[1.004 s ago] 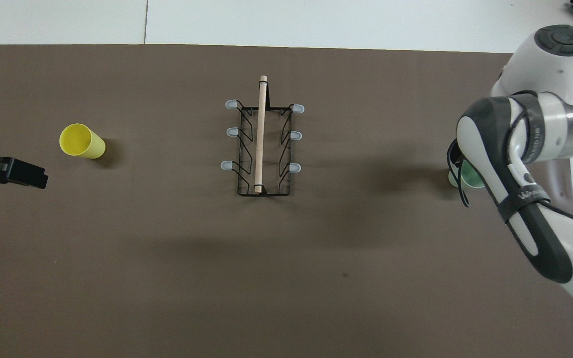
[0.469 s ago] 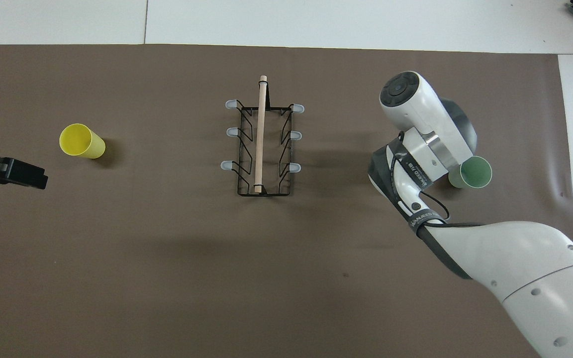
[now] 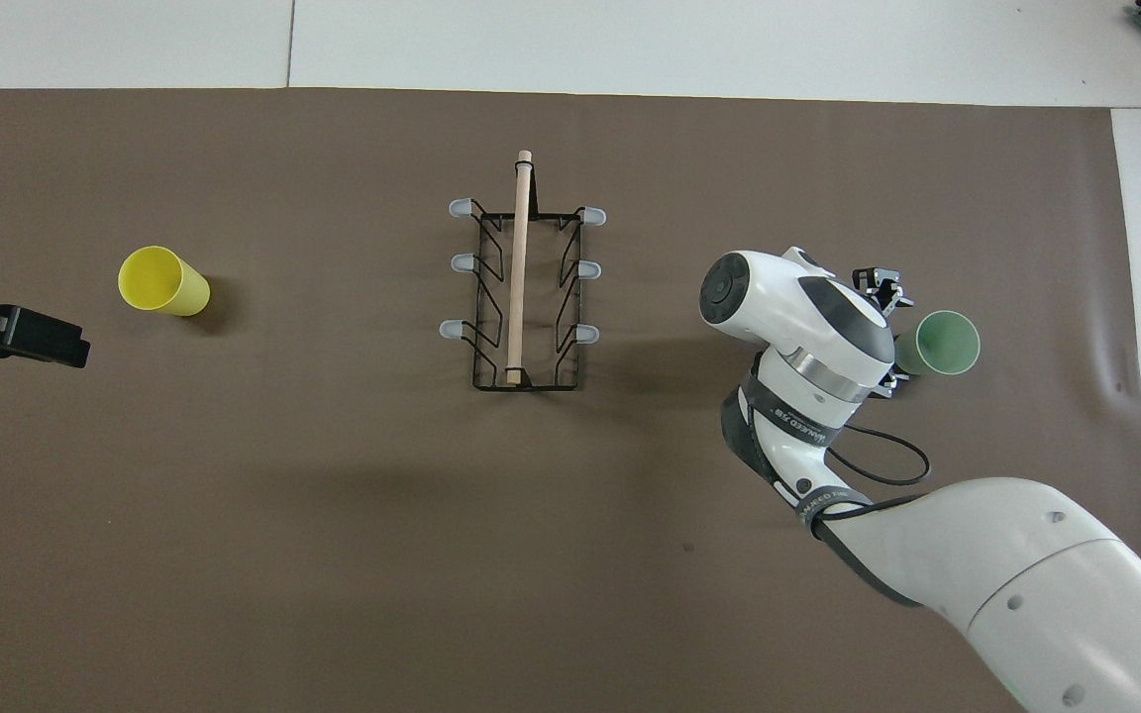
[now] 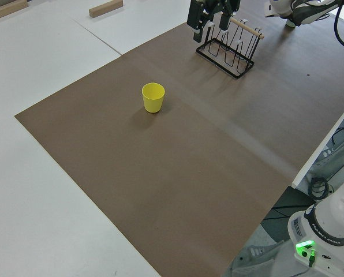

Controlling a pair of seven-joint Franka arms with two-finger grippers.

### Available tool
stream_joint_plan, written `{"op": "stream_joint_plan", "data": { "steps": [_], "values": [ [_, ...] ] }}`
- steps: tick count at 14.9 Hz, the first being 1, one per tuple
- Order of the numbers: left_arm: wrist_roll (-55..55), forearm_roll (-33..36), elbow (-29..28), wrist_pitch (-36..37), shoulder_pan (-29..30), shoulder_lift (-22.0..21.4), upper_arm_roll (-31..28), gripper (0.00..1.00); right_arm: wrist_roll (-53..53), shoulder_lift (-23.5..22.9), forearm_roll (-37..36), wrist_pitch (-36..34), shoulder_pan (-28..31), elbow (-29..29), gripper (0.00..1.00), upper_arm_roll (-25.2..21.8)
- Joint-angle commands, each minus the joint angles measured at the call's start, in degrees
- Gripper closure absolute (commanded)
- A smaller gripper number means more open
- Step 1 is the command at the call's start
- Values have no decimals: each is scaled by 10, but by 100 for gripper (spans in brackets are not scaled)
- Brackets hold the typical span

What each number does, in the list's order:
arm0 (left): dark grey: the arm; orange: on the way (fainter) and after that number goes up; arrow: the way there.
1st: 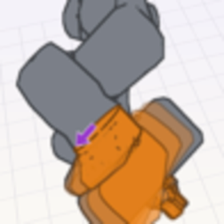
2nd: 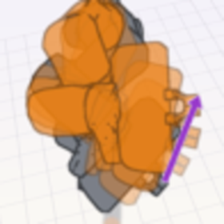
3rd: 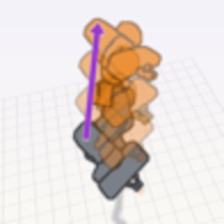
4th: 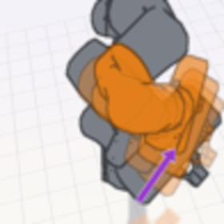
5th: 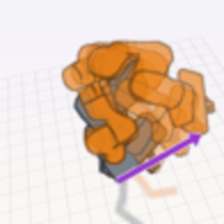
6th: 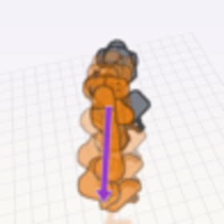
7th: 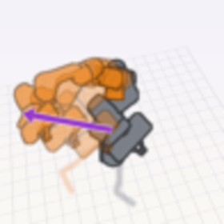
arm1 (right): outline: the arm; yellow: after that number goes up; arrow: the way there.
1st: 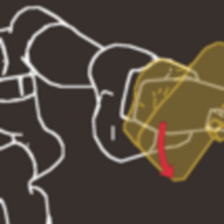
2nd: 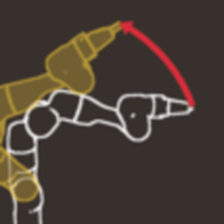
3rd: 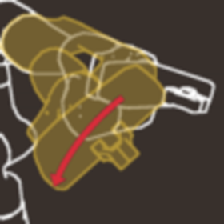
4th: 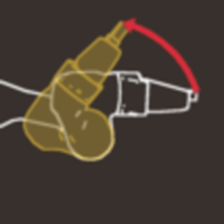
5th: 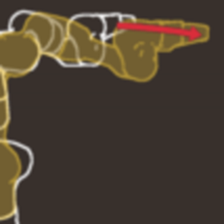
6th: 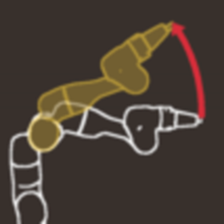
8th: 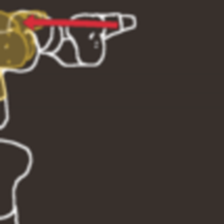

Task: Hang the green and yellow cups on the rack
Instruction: 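Grasp the pale green cup with the right gripper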

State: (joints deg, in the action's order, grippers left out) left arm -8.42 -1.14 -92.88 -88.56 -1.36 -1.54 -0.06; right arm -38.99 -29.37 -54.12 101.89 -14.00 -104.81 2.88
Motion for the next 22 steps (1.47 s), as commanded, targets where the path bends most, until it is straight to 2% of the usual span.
{"op": "stream_joint_plan", "data": {
  "steps": [1,4,5,8,10,12,14,15,16,17,20,22],
  "values": [
    [-3,-32,19,-9,31,34,-2,0,-16,31,-51,26,4,-64,0,1],
    [27,-42,59,-13,55,91,-6,0,-16,33,-81,29,10,-70,0,0],
    [71,-60,88,-13,64,117,-6,0,-16,35,-93,33,11,-77,0,0],
    [300,-95,115,-21,76,161,-11,0,-12,40,-105,48,13,-94,0,0],
    [375,-102,125,-23,79,181,-11,0,-12,40,-111,52,16,-98,5,0],
    [476,-123,160,-26,87,223,-12,0,-11,41,-129,52,18,-103,23,0],
    [567,-140,197,-27,95,266,-15,0,-9,42,-142,52,20,-104,28,0],
    [607,-152,209,-30,102,282,-16,0,-5,42,-142,53,20,-104,34,0],
    [644,-157,219,-42,109,300,-16,0,-2,42,-142,54,20,-104,60,0],
    [676,-159,228,-51,116,318,-16,0,1,42,-142,55,19,-106,100,0],
    [741,-160,236,-93,116,353,-20,0,17,42,-129,40,13,-88,100,0],
    [762,-160,263,-103,125,383,-19,0,17,43,-47,24,11,-48,100,1]
  ]
}}
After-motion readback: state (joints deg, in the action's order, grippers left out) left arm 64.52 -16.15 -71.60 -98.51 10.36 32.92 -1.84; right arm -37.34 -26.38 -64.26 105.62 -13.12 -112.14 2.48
